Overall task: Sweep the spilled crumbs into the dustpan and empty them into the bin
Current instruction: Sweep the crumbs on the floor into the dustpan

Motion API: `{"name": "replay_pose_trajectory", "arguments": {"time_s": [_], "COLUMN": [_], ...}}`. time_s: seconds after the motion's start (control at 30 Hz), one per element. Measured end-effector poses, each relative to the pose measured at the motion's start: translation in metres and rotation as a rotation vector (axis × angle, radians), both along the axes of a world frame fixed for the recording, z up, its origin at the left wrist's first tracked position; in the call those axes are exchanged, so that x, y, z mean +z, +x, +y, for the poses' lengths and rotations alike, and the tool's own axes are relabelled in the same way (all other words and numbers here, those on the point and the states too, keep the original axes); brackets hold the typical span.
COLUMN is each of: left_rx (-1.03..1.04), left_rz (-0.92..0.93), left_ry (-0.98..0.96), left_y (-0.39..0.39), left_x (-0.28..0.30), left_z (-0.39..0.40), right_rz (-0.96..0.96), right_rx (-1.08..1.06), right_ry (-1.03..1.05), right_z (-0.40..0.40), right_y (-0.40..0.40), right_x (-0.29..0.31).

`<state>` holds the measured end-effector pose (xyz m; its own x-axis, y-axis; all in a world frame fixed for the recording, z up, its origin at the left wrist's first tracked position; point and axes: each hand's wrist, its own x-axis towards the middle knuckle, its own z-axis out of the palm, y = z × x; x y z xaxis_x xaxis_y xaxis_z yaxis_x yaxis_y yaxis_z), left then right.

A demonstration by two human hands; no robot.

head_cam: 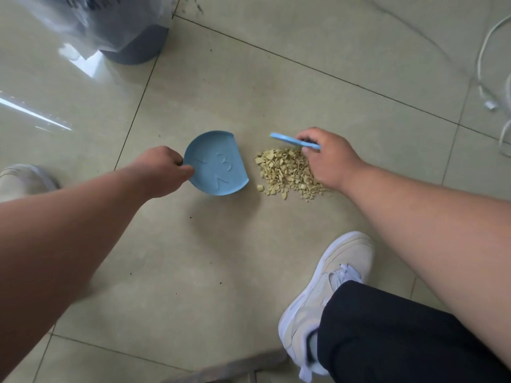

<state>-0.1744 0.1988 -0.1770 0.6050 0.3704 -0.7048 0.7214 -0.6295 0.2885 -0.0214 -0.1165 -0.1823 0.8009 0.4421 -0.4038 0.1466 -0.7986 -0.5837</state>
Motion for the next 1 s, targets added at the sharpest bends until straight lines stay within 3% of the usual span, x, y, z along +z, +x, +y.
{"name": "replay_pose_trajectory", "arguments": {"time_s": [0.2,0.37,0.7,1.0], "left_rx": [0.045,0.026,-0.003,0.014], "left_rz": [0.008,0.016,0.084,0.043], "left_ry": [-0.065,-0.095,-0.105,-0.148], "left_y": [0.001,0.001,-0.006,0.002], "left_x": [0.014,0.026,0.016,0.013], "left_z": [-0.016,-0.028,-0.035,-0.033], "right_rz": [-0.005,0.02,0.054,0.053], "right_rx": [-0.474,-0.674,-0.654,-0.466], "right_ry": [-0.062,-0.105,-0.192,-0.155], "right_z": [-0.052,-0.066,-0.066,-0.009], "right_y": [0.013,0.027,0.014,-0.007], "right_x": [0.008,0.025,0.018,0.007]}}
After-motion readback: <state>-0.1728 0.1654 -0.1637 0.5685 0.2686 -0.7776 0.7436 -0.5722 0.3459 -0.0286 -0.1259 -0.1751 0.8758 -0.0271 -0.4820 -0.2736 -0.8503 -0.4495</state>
